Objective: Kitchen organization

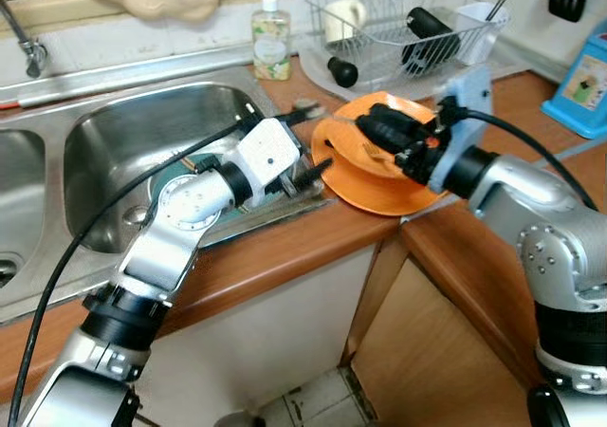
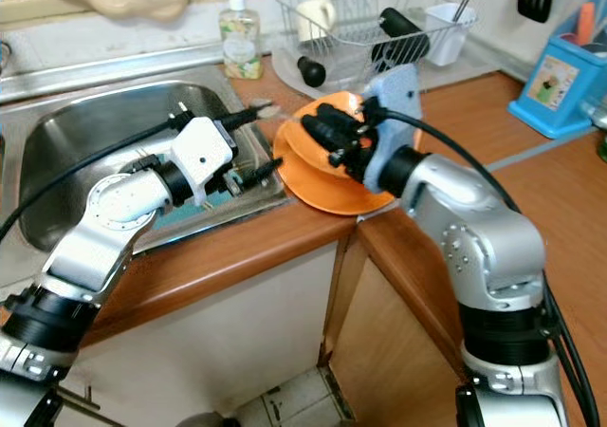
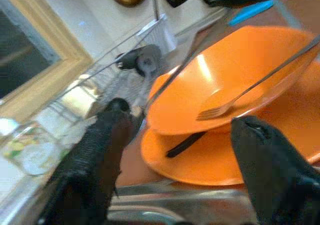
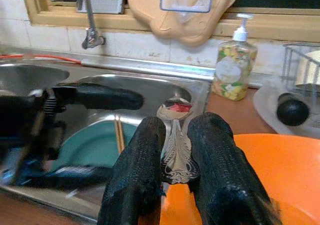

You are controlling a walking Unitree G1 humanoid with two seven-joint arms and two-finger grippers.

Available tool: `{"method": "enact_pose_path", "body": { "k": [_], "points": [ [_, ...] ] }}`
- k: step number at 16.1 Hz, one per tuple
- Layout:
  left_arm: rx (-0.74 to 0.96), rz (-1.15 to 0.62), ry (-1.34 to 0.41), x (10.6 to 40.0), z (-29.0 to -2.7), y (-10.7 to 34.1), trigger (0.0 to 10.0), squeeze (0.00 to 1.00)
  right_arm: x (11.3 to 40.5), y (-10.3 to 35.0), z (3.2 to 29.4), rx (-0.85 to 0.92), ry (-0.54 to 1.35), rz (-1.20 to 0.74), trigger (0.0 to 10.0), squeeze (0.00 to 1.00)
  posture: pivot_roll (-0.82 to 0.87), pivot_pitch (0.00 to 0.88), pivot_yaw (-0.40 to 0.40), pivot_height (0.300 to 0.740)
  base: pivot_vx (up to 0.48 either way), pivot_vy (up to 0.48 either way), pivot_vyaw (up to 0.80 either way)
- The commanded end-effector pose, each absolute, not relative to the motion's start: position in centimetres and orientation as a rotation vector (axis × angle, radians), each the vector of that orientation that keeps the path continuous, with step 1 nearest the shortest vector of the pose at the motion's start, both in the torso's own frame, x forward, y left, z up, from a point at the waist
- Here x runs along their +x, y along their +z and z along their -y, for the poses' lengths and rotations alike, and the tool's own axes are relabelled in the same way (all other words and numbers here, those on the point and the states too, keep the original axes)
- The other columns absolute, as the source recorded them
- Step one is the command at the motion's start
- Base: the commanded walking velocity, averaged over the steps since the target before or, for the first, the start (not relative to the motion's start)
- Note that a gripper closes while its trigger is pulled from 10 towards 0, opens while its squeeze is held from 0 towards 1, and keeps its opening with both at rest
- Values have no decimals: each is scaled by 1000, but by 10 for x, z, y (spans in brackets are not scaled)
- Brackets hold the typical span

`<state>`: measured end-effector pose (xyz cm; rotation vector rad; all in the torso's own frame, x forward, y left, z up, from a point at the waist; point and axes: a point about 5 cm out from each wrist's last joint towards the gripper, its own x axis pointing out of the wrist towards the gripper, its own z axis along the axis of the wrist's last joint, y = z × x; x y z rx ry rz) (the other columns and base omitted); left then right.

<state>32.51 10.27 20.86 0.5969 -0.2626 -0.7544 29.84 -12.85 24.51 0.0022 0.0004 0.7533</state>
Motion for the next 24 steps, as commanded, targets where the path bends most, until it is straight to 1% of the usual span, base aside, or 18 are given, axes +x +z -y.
{"method": "enact_pose_path", "body": {
  "k": [1, 3, 8, 16, 20, 21, 23, 24],
  "points": [
    [637, 308, -726, 330, -101, 215, 0, 0, 295, 251, 120, 2, 776, 4, 0, 0, -155, 0, 18, 740, 0, 0, 0],
    [685, 340, -722, 333, -100, 216, 0, 0, 293, 250, 115, 13, 795, -4, 0, 0, -155, 0, 18, 740, 0, 0, 0],
    [726, 354, -746, 335, -95, 211, 0, 0, 292, 249, 106, 30, 809, -18, 0, 0, -153, 0, 16, 740, 0, 0, 0],
    [835, 391, -723, 340, -94, 208, 0, 0, 288, 247, 102, 46, 819, -38, 0, 0, -146, 0, 6, 740, 0, 0, 0],
    [904, 390, -739, 338, -94, 202, 0, 0, 289, 247, 101, 52, 819, -44, 0, 0, -140, 0, 1, 740, 0, 0, 0],
    [914, 391, -734, 338, -95, 201, 0, 0, 289, 247, 101, 51, 821, -46, 39, 0, -141, 0, 1, 740, 0, 0, 0],
    [940, 394, -715, 339, -96, 200, 0, 0, 287, 246, 101, 49, 825, -52, 824, 0, -143, 0, -3, 740, 0, 0, 0],
    [942, 395, -713, 340, -96, 200, 0, 0, 287, 246, 101, 49, 825, -53, 824, 0, -143, 0, -3, 740, 0, 0, 0]
  ]
}}
